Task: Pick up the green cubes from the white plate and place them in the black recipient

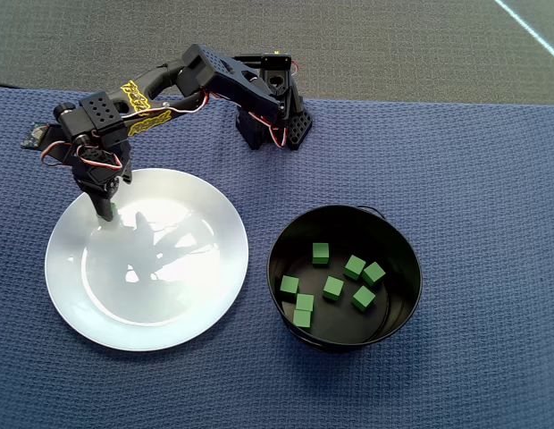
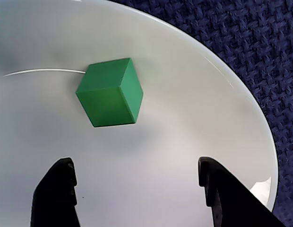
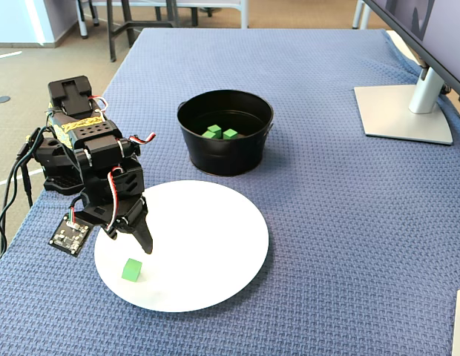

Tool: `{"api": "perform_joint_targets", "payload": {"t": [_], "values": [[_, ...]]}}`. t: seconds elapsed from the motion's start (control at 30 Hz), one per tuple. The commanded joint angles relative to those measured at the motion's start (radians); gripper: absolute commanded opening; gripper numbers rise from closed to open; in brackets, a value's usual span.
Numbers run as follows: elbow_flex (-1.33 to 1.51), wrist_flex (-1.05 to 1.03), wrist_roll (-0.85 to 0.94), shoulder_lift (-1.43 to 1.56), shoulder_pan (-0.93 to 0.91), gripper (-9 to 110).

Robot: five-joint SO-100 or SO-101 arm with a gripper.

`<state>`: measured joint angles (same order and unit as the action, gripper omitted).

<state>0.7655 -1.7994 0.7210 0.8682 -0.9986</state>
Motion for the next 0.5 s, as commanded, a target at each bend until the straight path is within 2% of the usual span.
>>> {"api": "perform_joint_targets", "payload": {"t": [0.0, 0.2, 0.47], "values": [[-0.067, -0.054, 0.012, 0.009, -0.012, 26], [-0.132, -0.005, 0.008, -0.058, -0.026, 26], [-0.302, -0.043, 0.018, -0.183, -0.028, 25]]}}
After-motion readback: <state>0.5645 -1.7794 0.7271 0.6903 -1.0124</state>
